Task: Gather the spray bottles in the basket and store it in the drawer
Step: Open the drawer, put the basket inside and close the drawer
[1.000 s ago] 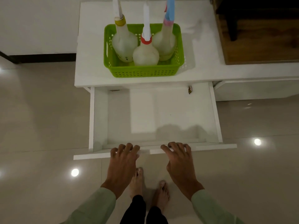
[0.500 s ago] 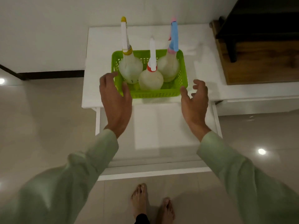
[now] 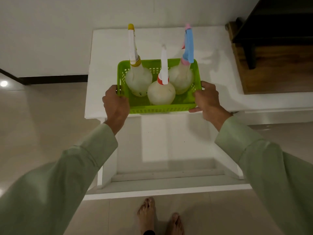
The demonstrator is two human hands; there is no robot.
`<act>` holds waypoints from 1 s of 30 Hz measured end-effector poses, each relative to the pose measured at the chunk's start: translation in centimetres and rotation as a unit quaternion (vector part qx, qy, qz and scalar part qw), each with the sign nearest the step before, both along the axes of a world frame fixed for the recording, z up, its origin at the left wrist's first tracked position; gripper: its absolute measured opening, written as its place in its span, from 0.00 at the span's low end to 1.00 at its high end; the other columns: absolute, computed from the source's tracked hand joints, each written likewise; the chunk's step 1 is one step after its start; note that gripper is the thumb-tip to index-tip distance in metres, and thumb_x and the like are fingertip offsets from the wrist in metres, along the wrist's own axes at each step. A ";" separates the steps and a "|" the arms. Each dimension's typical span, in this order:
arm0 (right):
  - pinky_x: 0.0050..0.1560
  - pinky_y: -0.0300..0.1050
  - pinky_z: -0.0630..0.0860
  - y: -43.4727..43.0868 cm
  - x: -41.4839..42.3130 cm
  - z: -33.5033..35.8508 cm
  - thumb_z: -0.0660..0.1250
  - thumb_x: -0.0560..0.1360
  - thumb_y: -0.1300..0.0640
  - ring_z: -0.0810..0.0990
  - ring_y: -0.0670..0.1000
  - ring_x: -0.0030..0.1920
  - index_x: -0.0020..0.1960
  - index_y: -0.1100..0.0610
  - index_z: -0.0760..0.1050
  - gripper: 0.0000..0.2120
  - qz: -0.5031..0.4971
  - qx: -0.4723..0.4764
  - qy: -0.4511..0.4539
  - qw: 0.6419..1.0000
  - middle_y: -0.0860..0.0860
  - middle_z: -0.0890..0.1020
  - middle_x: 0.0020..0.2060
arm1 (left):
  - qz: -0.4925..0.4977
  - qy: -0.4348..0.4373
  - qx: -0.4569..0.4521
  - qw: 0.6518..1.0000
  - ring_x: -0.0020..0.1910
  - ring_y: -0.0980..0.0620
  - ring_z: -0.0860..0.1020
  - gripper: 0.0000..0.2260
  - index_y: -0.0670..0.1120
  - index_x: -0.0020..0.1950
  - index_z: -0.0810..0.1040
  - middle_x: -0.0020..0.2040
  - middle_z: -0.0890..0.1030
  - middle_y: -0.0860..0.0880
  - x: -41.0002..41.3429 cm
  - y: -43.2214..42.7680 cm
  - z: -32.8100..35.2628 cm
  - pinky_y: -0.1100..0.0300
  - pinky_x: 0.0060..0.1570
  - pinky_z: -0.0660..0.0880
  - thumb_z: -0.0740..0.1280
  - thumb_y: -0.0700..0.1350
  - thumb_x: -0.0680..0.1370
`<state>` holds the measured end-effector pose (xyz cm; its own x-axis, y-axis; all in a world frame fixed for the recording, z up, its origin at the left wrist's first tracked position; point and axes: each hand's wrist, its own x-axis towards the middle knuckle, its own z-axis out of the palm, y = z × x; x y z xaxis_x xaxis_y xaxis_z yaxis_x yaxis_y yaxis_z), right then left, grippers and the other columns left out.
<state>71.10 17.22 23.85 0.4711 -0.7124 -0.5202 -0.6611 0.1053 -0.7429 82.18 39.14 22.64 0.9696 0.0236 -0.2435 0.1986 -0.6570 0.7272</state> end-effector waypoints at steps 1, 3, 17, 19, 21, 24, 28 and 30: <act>0.40 0.60 0.86 0.1 -0.8 -0.1 0.58 0.75 0.65 0.85 0.62 0.51 0.65 0.50 0.78 0.22 0.005 -0.003 -0.002 1.000 0.56 0.81 0.59 | 0.001 -0.005 -0.008 1.000 0.46 0.39 0.78 0.14 0.43 0.53 0.79 0.46 0.79 0.42 -0.8 0.4 0.2 0.41 0.46 0.80 0.57 0.31 0.75; 0.39 0.58 0.86 0.6 -2.8 -0.1 0.58 0.76 0.65 0.85 0.61 0.50 0.64 0.51 0.78 0.21 0.017 -0.010 -0.010 1.000 0.57 0.82 0.58 | -0.003 -0.015 -0.032 0.999 0.41 0.44 0.75 0.15 0.45 0.49 0.77 0.42 0.78 0.45 -2.9 1.5 0.7 0.42 0.42 0.78 0.56 0.30 0.73; 0.30 0.51 0.83 4.8 -18.1 -1.4 0.61 0.72 0.71 0.85 0.54 0.41 0.44 0.43 0.81 0.23 0.024 0.022 -0.031 0.999 0.54 0.84 0.43 | -0.063 0.046 -0.092 0.993 0.42 0.72 0.78 0.13 0.38 0.57 0.74 0.49 0.78 0.51 -16.6 7.9 -1.1 0.76 0.34 0.75 0.61 0.27 0.76; 0.31 0.50 0.83 5.2 -19.2 -2.7 0.61 0.72 0.72 0.85 0.53 0.42 0.46 0.44 0.80 0.23 0.021 0.044 -0.018 0.999 0.52 0.84 0.43 | -0.074 0.059 -0.080 0.992 0.38 0.70 0.78 0.12 0.37 0.57 0.73 0.51 0.79 0.48 -17.5 8.2 -2.4 0.73 0.32 0.75 0.60 0.27 0.77; 0.31 0.48 0.82 5.4 -19.9 -4.1 0.60 0.73 0.71 0.84 0.53 0.42 0.49 0.46 0.80 0.22 0.018 0.059 -0.002 0.998 0.52 0.83 0.43 | -0.080 0.078 -0.064 0.992 0.38 0.63 0.79 0.12 0.38 0.57 0.72 0.54 0.79 0.46 -18.0 8.3 -3.9 0.70 0.32 0.74 0.60 0.27 0.77; 0.33 0.47 0.81 5.4 -20.0 -6.5 0.59 0.74 0.70 0.82 0.56 0.42 0.54 0.50 0.80 0.20 0.020 0.066 0.040 0.997 0.56 0.83 0.43 | -0.081 0.102 -0.053 0.990 0.42 0.55 0.77 0.12 0.39 0.57 0.72 0.56 0.79 0.43 -18.3 8.3 -6.5 0.72 0.31 0.73 0.59 0.27 0.77; 0.39 0.52 0.76 4.7 -19.5 -9.7 0.59 0.71 0.73 0.79 0.59 0.41 0.55 0.56 0.81 0.21 0.044 0.041 0.074 0.995 0.67 0.84 0.46 | -0.072 0.138 -0.045 0.987 0.44 0.53 0.76 0.13 0.42 0.54 0.72 0.56 0.78 0.42 -17.7 8.0 -9.9 0.74 0.30 0.72 0.61 0.27 0.76; 0.40 0.52 0.78 4.4 -19.1 -11.4 0.60 0.71 0.74 0.80 0.59 0.41 0.55 0.58 0.81 0.20 0.038 0.042 0.095 0.994 0.65 0.84 0.44 | -0.068 0.167 -0.036 0.983 0.43 0.56 0.76 0.14 0.44 0.51 0.71 0.56 0.79 0.44 -17.0 7.8 -11.3 0.72 0.29 0.71 0.63 0.27 0.74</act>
